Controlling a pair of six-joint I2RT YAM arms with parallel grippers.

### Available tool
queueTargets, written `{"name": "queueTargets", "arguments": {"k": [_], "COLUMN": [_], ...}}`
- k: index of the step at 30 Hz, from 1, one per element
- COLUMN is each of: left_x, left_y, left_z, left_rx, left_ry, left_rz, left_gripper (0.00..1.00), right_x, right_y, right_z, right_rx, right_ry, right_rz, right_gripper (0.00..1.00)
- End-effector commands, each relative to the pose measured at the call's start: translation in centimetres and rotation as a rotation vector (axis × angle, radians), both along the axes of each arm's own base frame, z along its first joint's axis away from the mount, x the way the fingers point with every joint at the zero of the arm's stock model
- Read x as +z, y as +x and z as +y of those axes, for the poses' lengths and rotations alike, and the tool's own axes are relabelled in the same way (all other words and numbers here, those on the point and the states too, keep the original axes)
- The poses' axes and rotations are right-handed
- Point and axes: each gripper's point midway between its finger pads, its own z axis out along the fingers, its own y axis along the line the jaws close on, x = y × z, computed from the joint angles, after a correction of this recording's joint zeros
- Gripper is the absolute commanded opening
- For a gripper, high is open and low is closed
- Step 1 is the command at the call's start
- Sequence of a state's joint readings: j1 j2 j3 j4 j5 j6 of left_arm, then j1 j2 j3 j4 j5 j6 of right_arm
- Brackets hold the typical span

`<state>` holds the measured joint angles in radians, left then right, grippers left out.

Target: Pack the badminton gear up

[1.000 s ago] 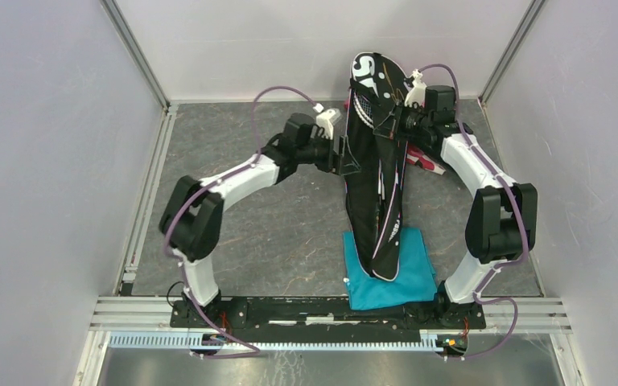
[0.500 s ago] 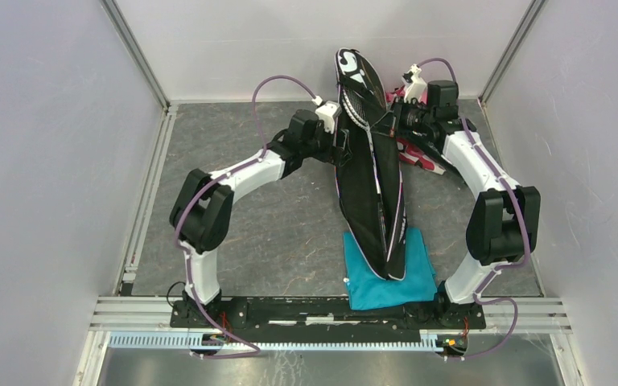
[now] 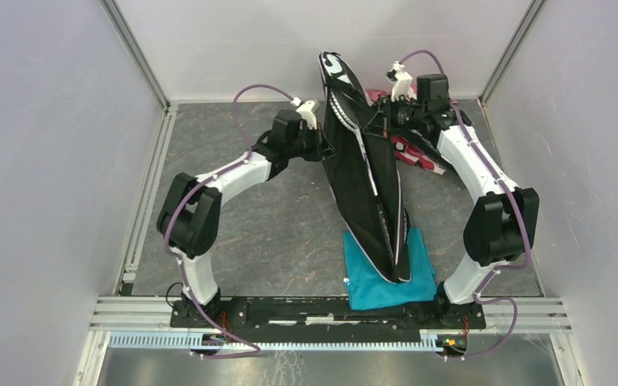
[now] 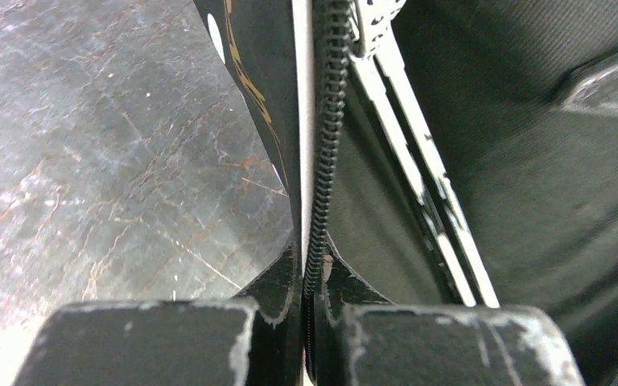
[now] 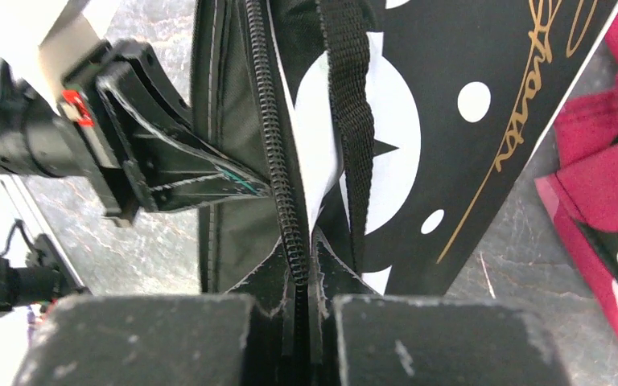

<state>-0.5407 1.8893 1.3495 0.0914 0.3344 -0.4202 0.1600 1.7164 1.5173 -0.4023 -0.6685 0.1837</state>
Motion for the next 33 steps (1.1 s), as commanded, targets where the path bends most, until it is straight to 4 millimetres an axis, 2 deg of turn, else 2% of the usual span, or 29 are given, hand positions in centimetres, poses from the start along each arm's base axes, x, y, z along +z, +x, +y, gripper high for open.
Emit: {"name": "queueTargets", "arguments": {"k": [1,5,7,12,17,21,26,29,33], "left_x": [6.5,8.2,9.3,10.0,9.8,9.6,8.7,8.2,7.4], "left_y": [-0.6,-1.6,-2.1,-2.6,-2.4,-2.6,-2.9,-3.1,-3.2], "left_z": [2.6,4.9,6.0,8.6,10.1,10.3,10.6,10.8,11.0], "left_rx": [0.13,0.217,0.262,0.382,0.428,0.424,0.416,0.416,0.416], "left_ry": [-0.138,-0.153,-0.173,-0.184,-0.204,-0.207,-0.204,-0.195,-0.185], "left_rz": [0.044,0.11,0.127,0.172,0.192,0.188,0.179,0.173,0.167], "left_gripper": [0.02,0.02,0.02,0.02,0.02,0.02,0.02,0.02,0.02], "right_x": [3.0,2.4,2.2,2.7,1.5,0.1,-1.8,-1.7,-0.1], "right_y": [-0.6,-2.1,-3.1,-5.3,-7.9,-8.9,-9.0,-8.9,-8.2], "right_z": [3.0,6.1,8.0,11.5,13.8,14.1,13.3,12.6,11.0], "right_rx": [0.11,0.193,0.251,0.373,0.458,0.486,0.48,0.465,0.402], "right_ry": [-0.069,-0.121,-0.142,-0.138,-0.141,-0.161,-0.216,-0.253,-0.317], "right_rz": [-0.133,-0.153,-0.172,-0.214,-0.224,-0.216,-0.213,-0.246,-0.327], "right_gripper": [0.04,0.13,0.22,0.46,0.66,0.78,0.83,0.85,0.85]}}
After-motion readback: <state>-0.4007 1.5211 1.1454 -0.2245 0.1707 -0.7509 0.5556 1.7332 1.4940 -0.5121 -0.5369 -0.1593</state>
